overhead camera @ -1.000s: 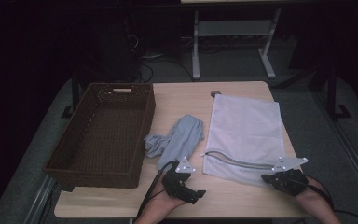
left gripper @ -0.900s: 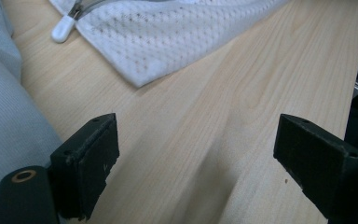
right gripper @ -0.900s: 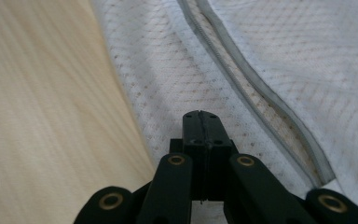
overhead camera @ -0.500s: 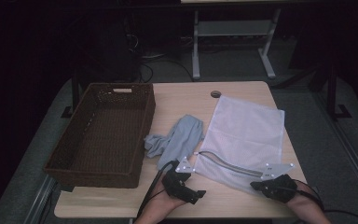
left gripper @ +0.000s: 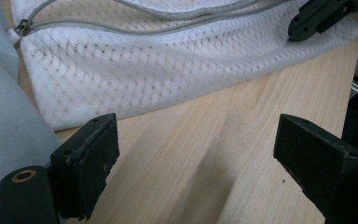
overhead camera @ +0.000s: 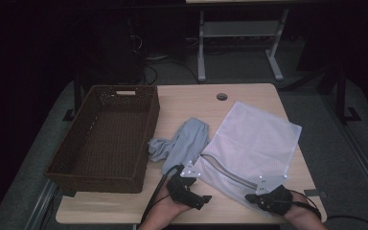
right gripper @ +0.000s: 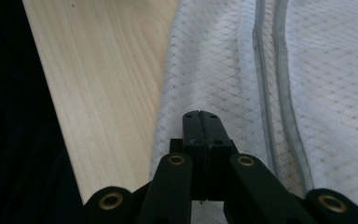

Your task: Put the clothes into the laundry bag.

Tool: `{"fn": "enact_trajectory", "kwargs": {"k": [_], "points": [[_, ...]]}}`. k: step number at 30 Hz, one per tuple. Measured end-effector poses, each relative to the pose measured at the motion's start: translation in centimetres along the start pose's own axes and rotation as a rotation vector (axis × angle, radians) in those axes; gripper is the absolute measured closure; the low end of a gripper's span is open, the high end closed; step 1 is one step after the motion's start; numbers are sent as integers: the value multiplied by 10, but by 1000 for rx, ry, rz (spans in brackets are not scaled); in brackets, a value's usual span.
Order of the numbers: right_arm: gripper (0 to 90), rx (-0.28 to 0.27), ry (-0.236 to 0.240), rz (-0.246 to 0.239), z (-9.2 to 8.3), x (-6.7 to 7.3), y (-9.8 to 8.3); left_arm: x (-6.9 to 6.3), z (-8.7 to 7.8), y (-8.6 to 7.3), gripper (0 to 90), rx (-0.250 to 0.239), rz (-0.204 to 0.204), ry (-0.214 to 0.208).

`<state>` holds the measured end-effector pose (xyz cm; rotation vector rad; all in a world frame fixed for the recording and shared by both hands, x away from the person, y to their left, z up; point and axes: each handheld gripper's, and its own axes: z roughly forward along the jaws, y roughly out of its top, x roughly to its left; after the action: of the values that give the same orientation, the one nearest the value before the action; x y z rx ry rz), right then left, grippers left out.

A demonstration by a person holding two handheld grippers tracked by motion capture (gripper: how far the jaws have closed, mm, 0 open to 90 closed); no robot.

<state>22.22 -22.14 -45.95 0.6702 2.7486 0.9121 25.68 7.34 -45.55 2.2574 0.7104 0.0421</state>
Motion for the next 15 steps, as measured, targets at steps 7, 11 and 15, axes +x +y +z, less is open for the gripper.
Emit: {"fn": "enact_trajectory", "kwargs": {"k": [7, 11, 15], "points": [[893, -13, 22, -30, 8, 9, 10, 0, 0, 0, 135, 1, 0, 1], [892, -21, 34, -51, 14, 15, 17, 0, -1, 0, 135, 2, 3, 0], [830, -21, 38, -46, 14, 15, 18, 1, -1, 0, 137, 3, 3, 1]]}}
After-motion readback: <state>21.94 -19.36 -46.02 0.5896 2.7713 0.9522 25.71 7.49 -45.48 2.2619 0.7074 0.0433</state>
